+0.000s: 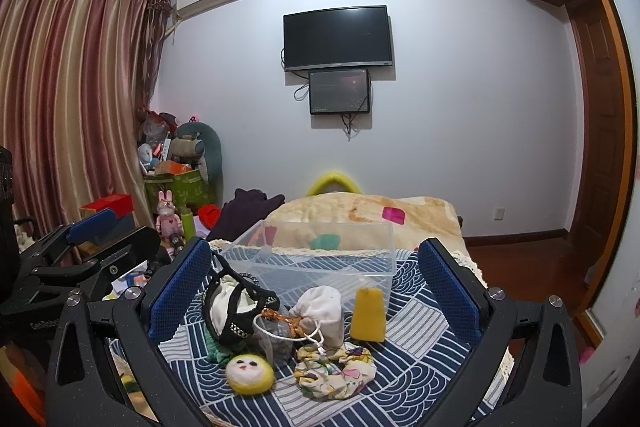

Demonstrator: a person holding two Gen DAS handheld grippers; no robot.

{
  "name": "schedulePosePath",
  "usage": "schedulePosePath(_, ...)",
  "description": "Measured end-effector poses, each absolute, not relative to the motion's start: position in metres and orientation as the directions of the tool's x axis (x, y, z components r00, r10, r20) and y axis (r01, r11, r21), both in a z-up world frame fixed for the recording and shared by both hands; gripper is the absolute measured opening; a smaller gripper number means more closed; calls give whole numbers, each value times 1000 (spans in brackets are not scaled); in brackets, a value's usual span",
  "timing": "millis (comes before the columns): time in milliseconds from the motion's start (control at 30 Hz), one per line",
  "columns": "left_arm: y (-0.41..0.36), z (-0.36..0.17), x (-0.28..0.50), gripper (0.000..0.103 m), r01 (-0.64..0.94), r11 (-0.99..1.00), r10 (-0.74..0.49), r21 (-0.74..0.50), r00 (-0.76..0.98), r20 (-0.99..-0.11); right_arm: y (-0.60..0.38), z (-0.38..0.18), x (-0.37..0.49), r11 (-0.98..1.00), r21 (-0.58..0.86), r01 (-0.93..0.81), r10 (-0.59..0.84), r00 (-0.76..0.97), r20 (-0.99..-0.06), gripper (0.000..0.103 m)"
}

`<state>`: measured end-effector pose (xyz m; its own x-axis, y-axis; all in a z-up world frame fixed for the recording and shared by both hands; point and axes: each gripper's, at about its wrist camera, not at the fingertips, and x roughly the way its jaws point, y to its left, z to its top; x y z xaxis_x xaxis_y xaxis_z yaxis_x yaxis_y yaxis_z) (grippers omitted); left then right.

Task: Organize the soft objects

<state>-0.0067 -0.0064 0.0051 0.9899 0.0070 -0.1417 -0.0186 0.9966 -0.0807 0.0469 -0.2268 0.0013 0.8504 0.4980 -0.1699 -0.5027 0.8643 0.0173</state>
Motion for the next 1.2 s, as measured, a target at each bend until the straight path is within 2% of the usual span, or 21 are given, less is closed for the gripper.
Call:
schedulePosePath(433, -5, 5, -7, 103, -12, 996, -1, -89, 989, -145, -227, 0, 49, 861, 28, -508, 505, 846, -172, 103)
schedulePosePath(733, -1, -3, 3, 103, 5, 995, -22, -102, 985, -170, -231, -16, 74, 866, 83, -494, 498, 832, -245, 103)
schedulePosePath(800, 0, -8, 11, 98, -9, 995, -11, -103, 981, -196, -230, -20, 78, 869, 87, -487, 491, 831, -261, 103)
schedulePosePath(833, 3, -10, 12, 85, -12, 994, -10, -105, 979, -205, -230, -23, 81, 874, 86, -479, 483, 834, -267, 103)
schedulePosePath(867, 4, -13, 15, 78, -13, 994, -10, -105, 977, -213, -230, -26, 84, 879, 82, -470, 474, 837, -274, 103)
schedulePosePath(1067, 10, -33, 44, 74, -18, 992, -23, -124, 946, -322, -230, -38, 96, 892, 64, -447, 444, 841, -309, 101)
schedulePosePath(1200, 20, -48, 62, 67, -22, 985, -47, -170, 921, -388, -230, -47, 104, 896, 60, -440, 433, 833, -344, 91)
